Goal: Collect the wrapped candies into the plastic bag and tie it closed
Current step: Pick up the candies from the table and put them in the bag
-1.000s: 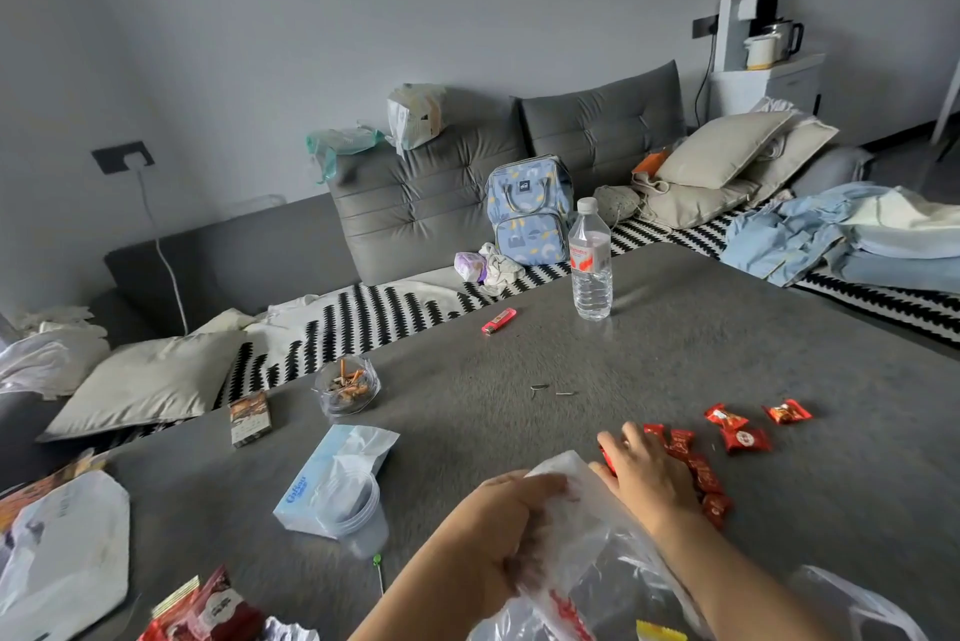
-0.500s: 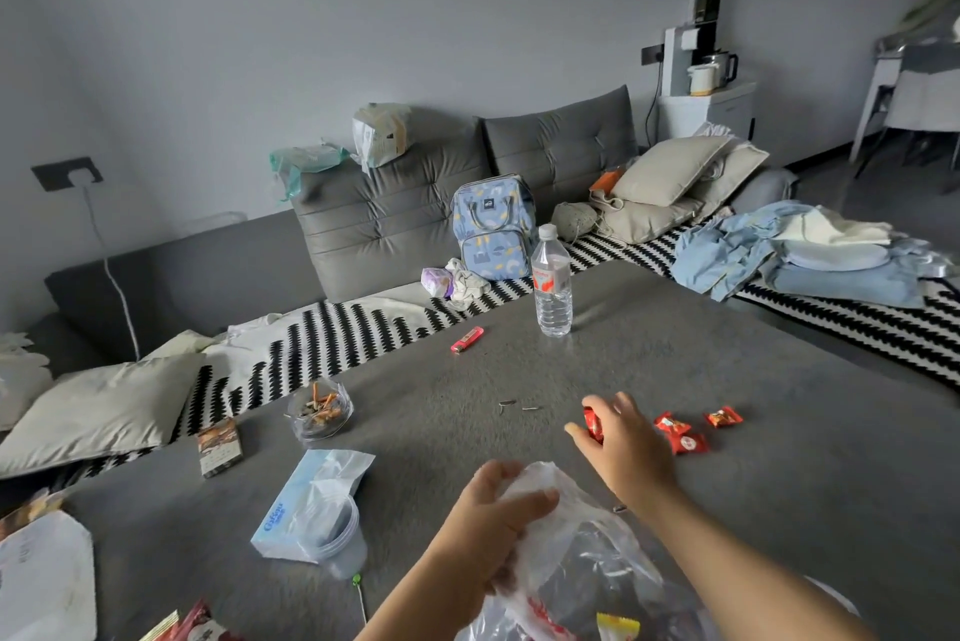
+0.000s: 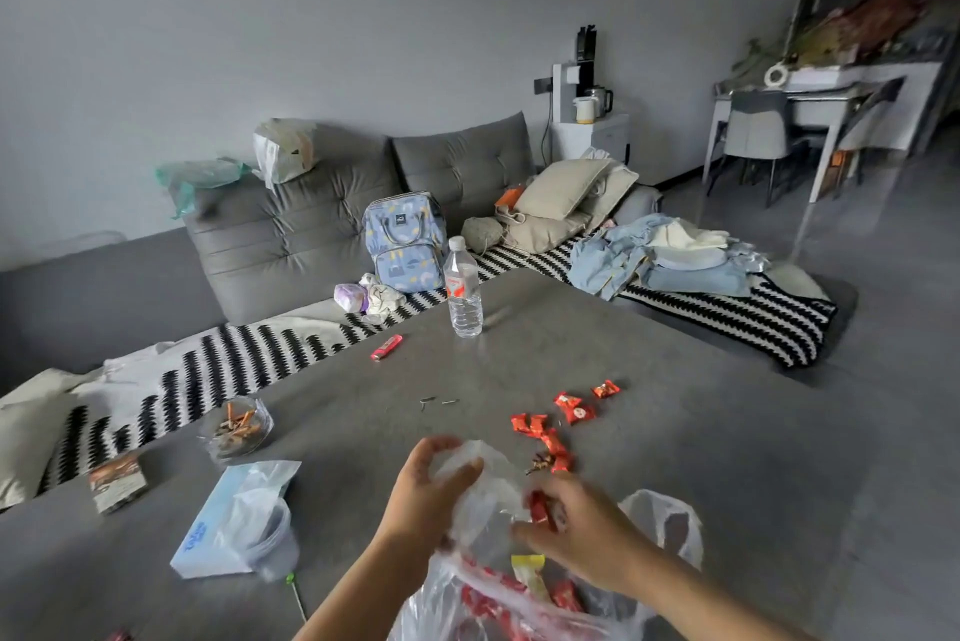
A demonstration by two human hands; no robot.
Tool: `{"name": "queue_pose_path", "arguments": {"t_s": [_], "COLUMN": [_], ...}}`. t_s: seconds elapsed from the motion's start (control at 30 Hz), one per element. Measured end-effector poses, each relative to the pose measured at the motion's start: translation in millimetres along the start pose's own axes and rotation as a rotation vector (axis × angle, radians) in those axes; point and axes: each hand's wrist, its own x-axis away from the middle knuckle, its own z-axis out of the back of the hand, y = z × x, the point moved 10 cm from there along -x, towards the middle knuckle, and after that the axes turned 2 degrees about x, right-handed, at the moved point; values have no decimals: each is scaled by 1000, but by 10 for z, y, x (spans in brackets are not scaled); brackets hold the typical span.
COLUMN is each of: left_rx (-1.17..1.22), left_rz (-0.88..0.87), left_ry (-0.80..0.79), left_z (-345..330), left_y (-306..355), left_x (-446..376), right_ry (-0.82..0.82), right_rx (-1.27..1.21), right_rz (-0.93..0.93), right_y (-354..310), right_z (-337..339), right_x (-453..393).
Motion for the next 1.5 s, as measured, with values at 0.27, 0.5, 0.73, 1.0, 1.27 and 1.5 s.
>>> {"name": "queue_pose_path", "arguments": {"t_s": [0.27, 0.5, 0.73, 1.0, 1.27, 1.5], "left_rx": [15, 22, 72, 201, 371, 444], "left_rz": [-20, -23, 37, 97, 80, 116], "left_ry": [-3, 8, 59, 92, 95, 63], "left_z": [-53, -49, -13, -35, -95, -181], "left_y": [-102, -149, -129, -206, -238, -411], "left_x": [126, 162, 8, -177, -432, -516], "right_ry": [-335, -373, -86, 296, 272, 263], "right_rx": [498, 540, -15, 101, 254, 531], "right_rz": [-75, -44, -48, -373, -524, -384], "right_y": [132, 171, -36, 1159, 2146, 1840], "right_z": [-797, -951, 122, 1181, 857, 388], "right_x": [7, 8, -308, -1275, -1948, -2033]}}
